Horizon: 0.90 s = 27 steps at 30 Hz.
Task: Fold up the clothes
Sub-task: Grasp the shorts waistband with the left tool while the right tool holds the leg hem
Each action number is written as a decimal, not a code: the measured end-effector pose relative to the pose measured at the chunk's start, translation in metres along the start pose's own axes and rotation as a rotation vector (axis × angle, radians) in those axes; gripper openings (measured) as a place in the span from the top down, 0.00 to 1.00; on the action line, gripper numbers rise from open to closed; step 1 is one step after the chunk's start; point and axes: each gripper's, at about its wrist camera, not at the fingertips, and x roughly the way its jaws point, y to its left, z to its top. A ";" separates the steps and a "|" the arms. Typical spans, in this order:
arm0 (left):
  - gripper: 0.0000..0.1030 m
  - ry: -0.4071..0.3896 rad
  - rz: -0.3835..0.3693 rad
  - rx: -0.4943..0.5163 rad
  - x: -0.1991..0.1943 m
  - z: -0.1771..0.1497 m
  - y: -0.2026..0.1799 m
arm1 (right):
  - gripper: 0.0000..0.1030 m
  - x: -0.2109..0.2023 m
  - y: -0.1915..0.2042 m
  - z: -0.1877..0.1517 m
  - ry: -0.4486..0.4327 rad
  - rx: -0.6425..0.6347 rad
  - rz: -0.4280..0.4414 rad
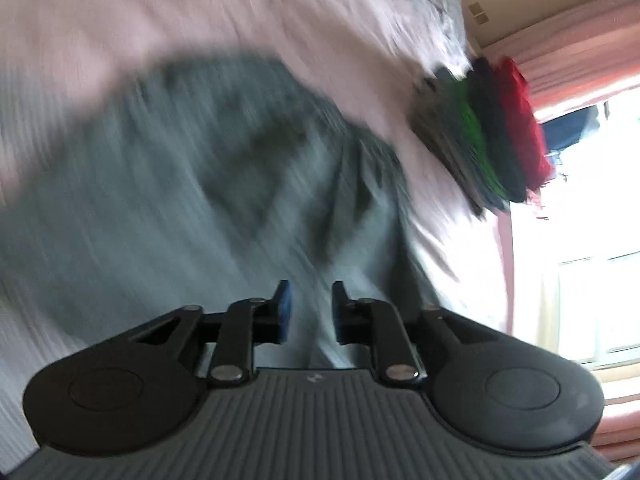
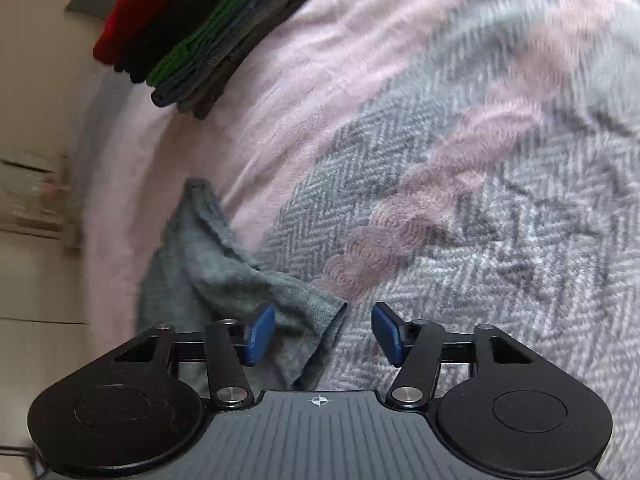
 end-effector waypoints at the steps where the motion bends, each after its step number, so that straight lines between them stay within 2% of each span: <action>1: 0.78 0.004 -0.004 -0.033 0.004 -0.021 -0.006 | 0.44 0.000 -0.009 0.005 0.021 0.037 0.027; 4: 0.77 -0.003 0.031 -0.112 0.018 -0.054 -0.011 | 0.51 0.006 -0.030 0.014 0.080 0.137 0.103; 8: 0.67 -0.015 0.082 -0.209 0.036 -0.095 -0.017 | 0.51 0.024 -0.038 0.020 0.132 0.142 0.140; 11: 0.61 -0.062 0.167 -0.203 0.048 -0.102 -0.018 | 0.51 0.035 -0.041 0.025 0.150 0.156 0.161; 13: 0.61 -0.073 0.168 -0.209 0.057 -0.104 -0.017 | 0.51 0.040 -0.043 0.029 0.159 0.162 0.174; 15: 0.69 -0.068 0.139 -0.221 0.066 -0.105 -0.016 | 0.51 0.043 -0.045 0.033 0.169 0.160 0.180; 16: 0.77 -0.056 0.122 -0.222 0.070 -0.107 -0.015 | 0.51 0.043 -0.046 0.034 0.171 0.161 0.183; 17: 1.00 -0.047 0.117 -0.224 0.074 -0.108 -0.015 | 0.51 0.044 -0.046 0.035 0.173 0.163 0.186; 20: 1.00 -0.088 0.092 -0.238 0.064 -0.106 -0.009 | 0.51 0.042 -0.046 0.036 0.171 0.158 0.190; 24: 1.00 -0.161 0.156 -0.275 0.039 -0.093 0.011 | 0.51 0.043 -0.042 0.032 0.180 0.127 0.205; 27: 1.00 -0.144 0.171 -0.254 0.035 -0.088 0.017 | 0.51 0.046 -0.039 0.025 0.187 0.116 0.222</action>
